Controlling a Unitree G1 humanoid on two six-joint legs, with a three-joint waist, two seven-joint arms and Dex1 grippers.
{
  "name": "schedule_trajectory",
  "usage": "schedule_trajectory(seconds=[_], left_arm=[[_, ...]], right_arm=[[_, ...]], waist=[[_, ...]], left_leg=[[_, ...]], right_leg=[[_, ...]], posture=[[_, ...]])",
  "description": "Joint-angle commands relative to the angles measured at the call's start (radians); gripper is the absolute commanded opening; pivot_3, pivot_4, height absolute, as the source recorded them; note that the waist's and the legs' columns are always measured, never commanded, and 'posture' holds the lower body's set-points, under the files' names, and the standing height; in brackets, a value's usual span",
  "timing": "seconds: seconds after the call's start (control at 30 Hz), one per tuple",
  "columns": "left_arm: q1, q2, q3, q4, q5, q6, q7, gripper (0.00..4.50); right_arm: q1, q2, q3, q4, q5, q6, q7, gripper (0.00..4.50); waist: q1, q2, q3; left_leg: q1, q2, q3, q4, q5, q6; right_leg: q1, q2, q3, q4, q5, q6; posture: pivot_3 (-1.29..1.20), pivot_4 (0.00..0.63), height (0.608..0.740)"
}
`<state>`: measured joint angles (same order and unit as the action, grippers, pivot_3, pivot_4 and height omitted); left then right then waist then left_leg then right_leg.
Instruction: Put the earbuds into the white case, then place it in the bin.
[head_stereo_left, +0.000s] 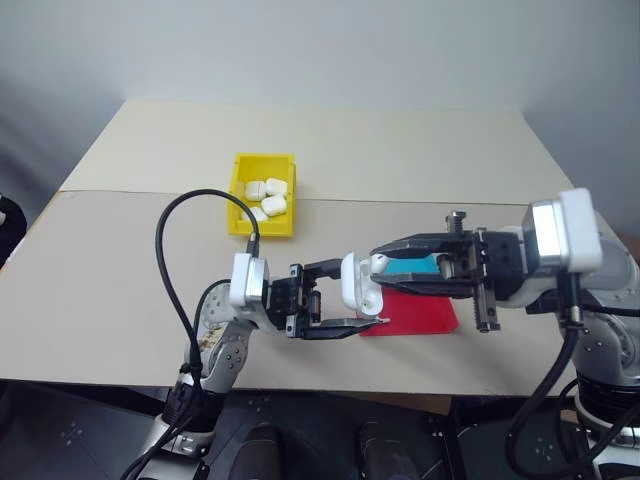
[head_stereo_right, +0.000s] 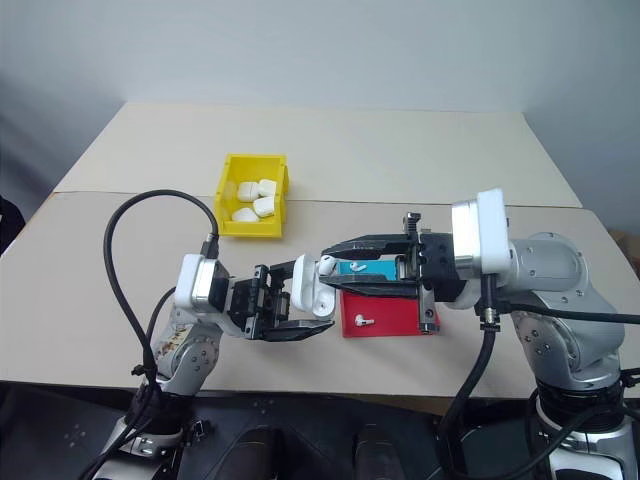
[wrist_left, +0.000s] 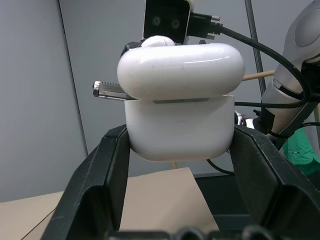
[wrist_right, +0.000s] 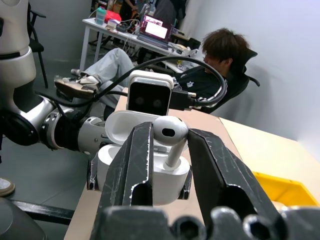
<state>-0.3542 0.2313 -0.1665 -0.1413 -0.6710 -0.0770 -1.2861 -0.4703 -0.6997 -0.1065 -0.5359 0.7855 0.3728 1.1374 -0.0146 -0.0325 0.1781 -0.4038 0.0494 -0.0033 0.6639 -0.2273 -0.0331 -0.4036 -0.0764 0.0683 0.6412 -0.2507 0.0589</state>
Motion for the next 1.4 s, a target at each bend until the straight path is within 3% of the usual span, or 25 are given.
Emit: schedule_trajectory(seconds=[0.03,0.93,1.03,1.1,1.4], left_arm=[[-0.002,-0.004,0.008,-0.035,-0.014,0.006,0.0,2.73],[0.003,-0.012,0.009,-0.028,0.002,0.0,0.001,2.73],[0.003,-0.012,0.009,-0.027,0.005,-0.001,0.002,2.73],[0.003,-0.014,0.01,-0.025,0.006,-0.003,0.0,2.73],[0.01,0.004,0.037,-0.007,0.032,-0.015,0.01,2.73]], right_arm=[[-0.021,-0.004,0.007,-0.001,-0.016,-0.031,0.012,1.3],[-0.003,0.012,0.042,0.024,-0.08,-0.133,0.05,1.3],[-0.002,0.016,0.042,0.021,-0.098,-0.145,0.039,1.93],[-0.002,0.015,0.046,0.023,-0.112,-0.153,0.033,2.58],[0.01,-0.014,0.002,0.038,-0.101,-0.165,0.047,2.58]], waist=[[-0.001,0.0,0.0],[0.0,0.0,0.0],[0.0,0.0,0.0],[-0.001,0.0,0.0],[0.0,0.0,0.0]], left_leg=[[0.0,0.0,0.0,0.0,0.0,0.0],[0.0,0.0,0.0,0.0,0.0,0.0],[0.0,0.0,0.0,0.0,0.0,0.0],[0.0,0.0,0.0,0.0,0.0,0.0],[0.0,0.0,0.0,0.0,0.0,0.0]], right_leg=[[0.0,0.0,0.0,0.0,0.0,0.0],[0.0,0.0,0.0,0.0,0.0,0.0],[0.0,0.0,0.0,0.0,0.0,0.0],[0.0,0.0,0.0,0.0,0.0,0.0],[0.0,0.0,0.0,0.0,0.0,0.0]], posture=[[0.0,0.15,0.74],[0.0,0.15,0.74],[0.0,0.15,0.74],[0.0,0.15,0.74],[0.0,0.15,0.74]])
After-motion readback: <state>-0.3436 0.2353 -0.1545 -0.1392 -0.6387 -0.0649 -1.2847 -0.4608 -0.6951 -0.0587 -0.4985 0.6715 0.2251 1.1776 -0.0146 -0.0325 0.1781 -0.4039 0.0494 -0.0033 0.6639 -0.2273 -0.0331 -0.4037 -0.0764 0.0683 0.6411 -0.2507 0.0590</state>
